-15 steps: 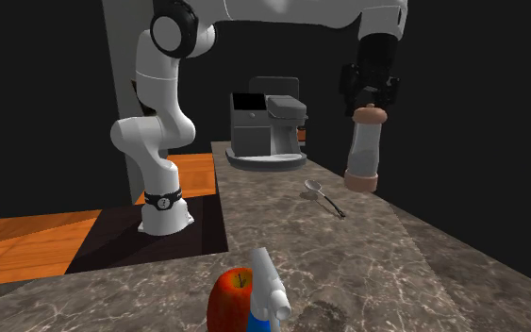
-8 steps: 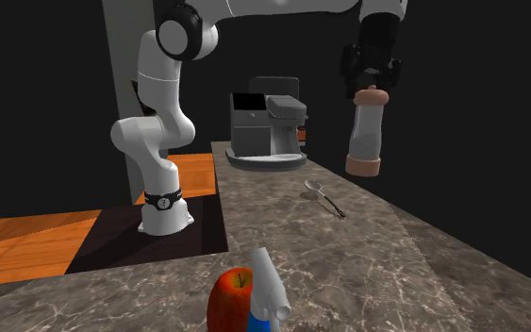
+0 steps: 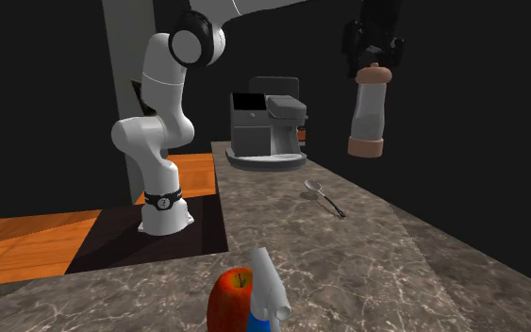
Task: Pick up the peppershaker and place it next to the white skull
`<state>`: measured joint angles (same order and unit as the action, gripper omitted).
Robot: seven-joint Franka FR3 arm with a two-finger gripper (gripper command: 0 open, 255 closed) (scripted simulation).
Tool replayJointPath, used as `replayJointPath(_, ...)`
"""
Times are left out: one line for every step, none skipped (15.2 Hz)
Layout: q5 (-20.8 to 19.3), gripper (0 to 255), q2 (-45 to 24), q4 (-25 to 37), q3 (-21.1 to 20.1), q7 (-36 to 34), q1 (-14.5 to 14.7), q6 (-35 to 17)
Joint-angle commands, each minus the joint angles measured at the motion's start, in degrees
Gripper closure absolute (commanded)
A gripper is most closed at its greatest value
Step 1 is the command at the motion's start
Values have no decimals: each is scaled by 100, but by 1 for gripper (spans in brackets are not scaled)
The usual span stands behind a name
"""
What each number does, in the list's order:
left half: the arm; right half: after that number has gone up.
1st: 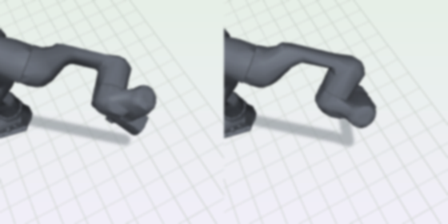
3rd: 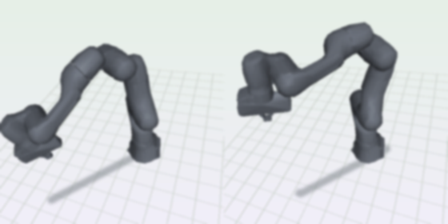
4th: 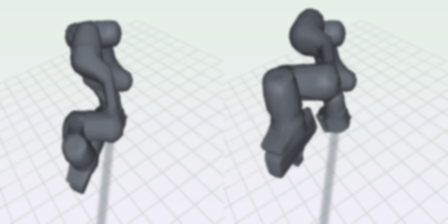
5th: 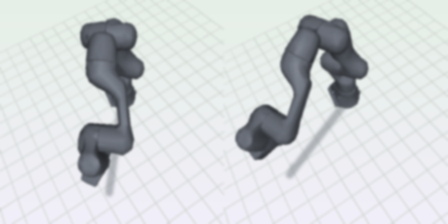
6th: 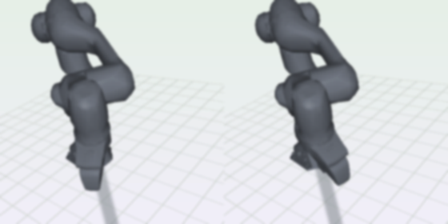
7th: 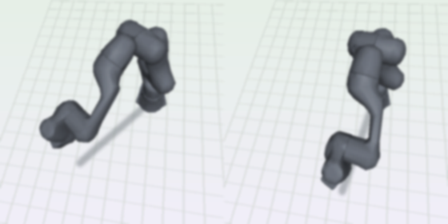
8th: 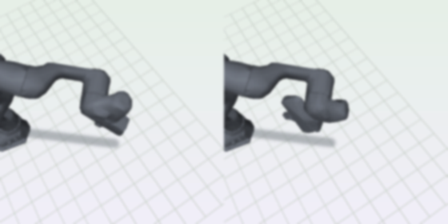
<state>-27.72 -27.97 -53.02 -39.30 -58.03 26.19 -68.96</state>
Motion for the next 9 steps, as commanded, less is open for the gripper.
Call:
replayJointPath(-141, 255, -187, 499, 51, 68, 213, 297)
replayJointPath(-226, 255, -298, 787, 87, 111, 345, 458)
replayJointPath(-328, 255, -434, 1128, 135, 167, 506, 639)
replayJointPath(-463, 255, -619, 1574, 207, 250, 723, 861)
replayJointPath(-502, 255, -680, 1723, 243, 281, 800, 931)
replayJointPath(-239, 255, -249, 920, 101, 256, 287, 603)
replayJointPath(-70, 255, 53, 390, -17, 298, -112, 382)
replayJointPath(89, 255, 315, -33, -78, 379, -445, 198)
replayJointPath(229, 255, 548, -391, -126, 480, -746, 39)
